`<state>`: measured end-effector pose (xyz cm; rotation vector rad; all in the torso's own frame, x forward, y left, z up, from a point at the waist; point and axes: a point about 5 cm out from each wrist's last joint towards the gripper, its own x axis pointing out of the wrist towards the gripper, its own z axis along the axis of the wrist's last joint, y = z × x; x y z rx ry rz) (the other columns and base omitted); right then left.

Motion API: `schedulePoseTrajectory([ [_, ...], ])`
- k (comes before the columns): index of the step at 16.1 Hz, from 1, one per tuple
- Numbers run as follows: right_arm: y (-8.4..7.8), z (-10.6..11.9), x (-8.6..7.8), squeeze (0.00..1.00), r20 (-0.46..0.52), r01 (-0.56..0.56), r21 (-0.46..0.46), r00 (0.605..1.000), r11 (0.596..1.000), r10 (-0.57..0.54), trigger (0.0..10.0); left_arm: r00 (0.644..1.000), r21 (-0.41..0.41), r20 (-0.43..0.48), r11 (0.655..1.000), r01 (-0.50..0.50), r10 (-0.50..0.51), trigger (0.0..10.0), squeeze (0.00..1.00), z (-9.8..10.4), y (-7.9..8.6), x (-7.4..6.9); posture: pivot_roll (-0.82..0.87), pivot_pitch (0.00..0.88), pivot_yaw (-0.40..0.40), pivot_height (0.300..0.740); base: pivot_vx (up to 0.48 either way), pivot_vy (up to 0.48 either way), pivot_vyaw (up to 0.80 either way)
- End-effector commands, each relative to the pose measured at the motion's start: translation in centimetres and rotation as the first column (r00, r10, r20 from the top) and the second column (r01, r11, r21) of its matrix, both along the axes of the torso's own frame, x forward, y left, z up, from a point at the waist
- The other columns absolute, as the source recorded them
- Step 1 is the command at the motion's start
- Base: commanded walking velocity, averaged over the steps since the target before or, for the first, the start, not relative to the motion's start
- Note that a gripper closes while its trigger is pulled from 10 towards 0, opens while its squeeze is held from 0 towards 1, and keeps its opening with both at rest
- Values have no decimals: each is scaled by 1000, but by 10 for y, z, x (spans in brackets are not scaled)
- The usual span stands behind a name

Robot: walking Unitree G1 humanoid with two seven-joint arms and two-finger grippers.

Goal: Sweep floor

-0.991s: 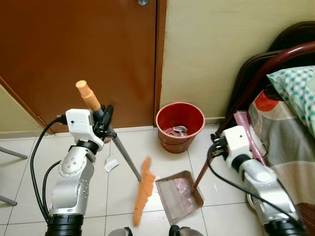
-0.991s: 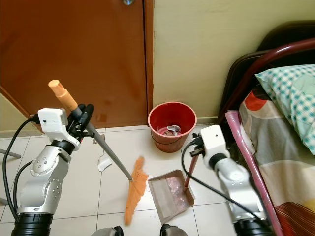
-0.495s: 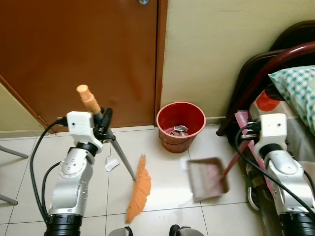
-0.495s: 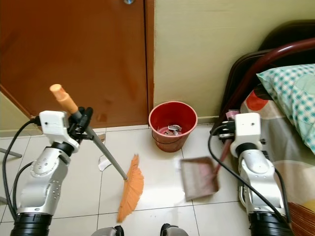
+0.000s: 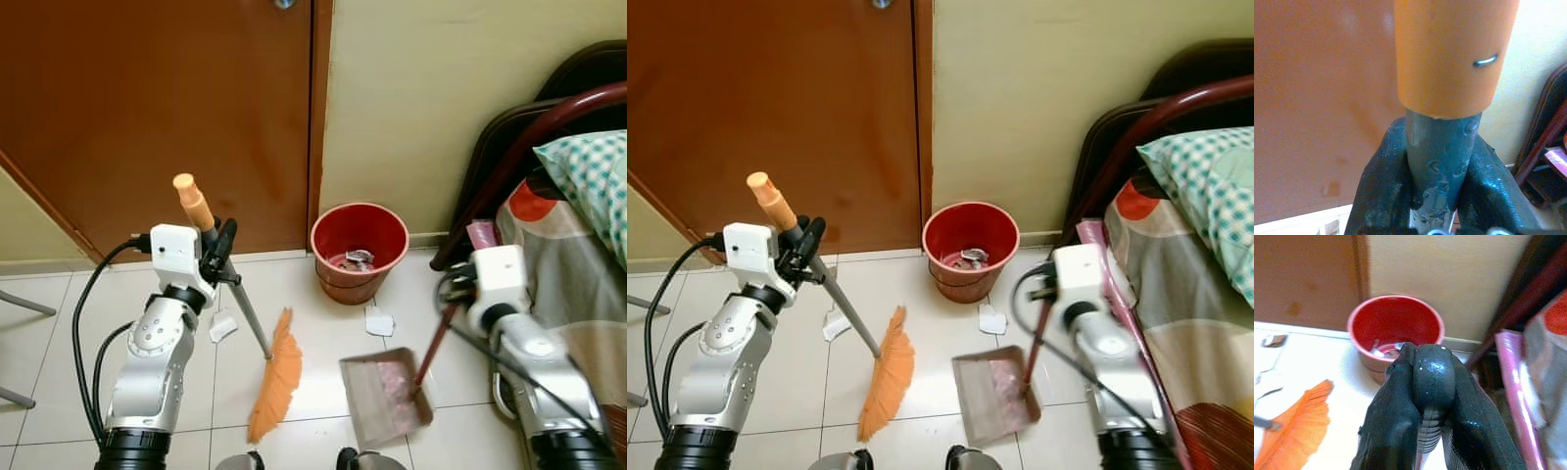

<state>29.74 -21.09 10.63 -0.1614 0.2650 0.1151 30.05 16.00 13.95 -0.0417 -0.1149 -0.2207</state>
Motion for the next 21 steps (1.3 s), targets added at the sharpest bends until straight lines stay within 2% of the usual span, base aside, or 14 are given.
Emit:
schedulePoseTrajectory([
  [1, 9, -10, -7, 0, -65, -60, 50, 996, 997, 63, 10000, 999, 20, -33, 1000, 8, -7, 10000, 0, -8, 0, -3, 46, 191, 9, 740, 0, 0, 0],
  [3, 15, -8, -9, 0, -68, -101, 55, 992, 993, 105, 10000, 999, 19, -34, 1000, 9, -8, 10000, 0, -9, -1, -4, 44, 191, 9, 740, 0, 0, 0],
  [4, 13, -6, -8, 0, -56, -80, 44, 995, 996, 83, 10000, 999, 20, -32, 1000, 9, -8, 10000, 0, -9, -2, -4, 44, 191, 9, 740, 0, 0, 0],
  [5, -1, 3, -5, 0, 16, 59, 6, 998, 998, -59, 10000, 999, 21, -46, 1000, 13, -12, 10000, 0, -12, -3, -7, 41, 191, 7, 740, 0, 0, 0],
  [8, -16, 18, -9, 0, 110, 259, 50, 959, 965, -263, 10000, 998, 25, -60, 999, 22, -20, 10000, 0, -18, -6, -13, 37, 189, 3, 740, 0, 0, 0],
  [11, -12, 24, -21, 0, 105, 329, 68, 936, 942, -335, 10000, 997, 27, -70, 999, 27, -25, 10000, 0, -20, -8, -15, 35, 187, 3, 740, 0, 0, 0],
  [13, -17, 31, -26, 0, 145, 386, 65, 909, 920, -391, 10000, 997, 30, -73, 999, 26, -24, 10000, 0, -21, -6, -16, 35, 187, 3, 740, 0, 0, 0],
  [14, -25, 37, -29, 0, 204, 440, 39, 876, 897, -438, 10000, 997, 31, -75, 999, 24, -22, 10000, 0, -22, -4, -17, 28, 183, 2, 740, 0, 0, 0],
  [16, -29, 42, -31, 0, 250, 464, 26, 855, 886, -455, 10000, 997, 29, -80, 999, 26, -24, 10000, 0, -24, -4, -21, 28, 183, 2, 740, 0, 0, 0],
  [19, -17, 40, -33, 0, 226, 446, 52, 866, 893, -446, 10000, 995, 24, -98, 999, 37, -34, 10000, 0, -30, -8, -28, 30, 173, 2, 740, 0, 0, 0],
  [21, -11, 45, -28, 0, 285, 408, 0, 875, 913, -391, 10000, 995, 17, -99, 999, 36, -34, 10000, 0, -30, -9, -28, 32, 171, -1, 740, 0, 0, -728],
])
